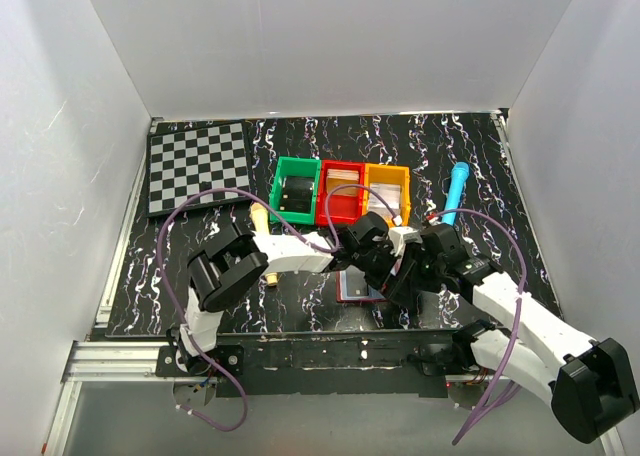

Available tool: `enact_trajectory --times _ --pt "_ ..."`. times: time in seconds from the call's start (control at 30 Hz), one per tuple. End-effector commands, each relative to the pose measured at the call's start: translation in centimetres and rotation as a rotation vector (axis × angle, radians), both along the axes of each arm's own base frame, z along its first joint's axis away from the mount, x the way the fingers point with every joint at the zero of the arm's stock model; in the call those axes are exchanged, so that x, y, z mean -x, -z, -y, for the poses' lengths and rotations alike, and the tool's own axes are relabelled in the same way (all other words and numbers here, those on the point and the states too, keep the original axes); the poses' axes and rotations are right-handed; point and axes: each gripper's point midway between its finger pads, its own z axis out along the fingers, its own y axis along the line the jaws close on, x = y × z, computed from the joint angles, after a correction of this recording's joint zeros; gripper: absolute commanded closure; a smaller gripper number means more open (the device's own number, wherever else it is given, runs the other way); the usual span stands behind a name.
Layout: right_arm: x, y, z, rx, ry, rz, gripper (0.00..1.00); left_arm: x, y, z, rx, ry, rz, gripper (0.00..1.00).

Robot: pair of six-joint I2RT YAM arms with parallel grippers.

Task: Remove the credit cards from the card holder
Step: Remove the credit card from the card holder.

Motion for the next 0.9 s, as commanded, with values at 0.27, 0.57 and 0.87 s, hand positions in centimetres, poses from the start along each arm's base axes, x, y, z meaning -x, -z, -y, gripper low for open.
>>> enact_trajectory --times 0.27,0.57,0.87 --pt "-0.6 -1.1 0.0 -0.013 0.0 0.041 0.39 -1.6 -10.0 -3.9 0.177 -0.169 0.169 0.04" --pt "-0.8 -3.0 -1.0 -0.066 -0.059 0.093 0.39 -4.7 -7.4 -10.1 0.075 -0.432 0.15 0.04" --pt "-0.8 -8.7 -4.4 -0.259 -0.223 0.225 0.49 -5.8 -5.5 -10.6 0.071 -0.511 0.066 0.09"
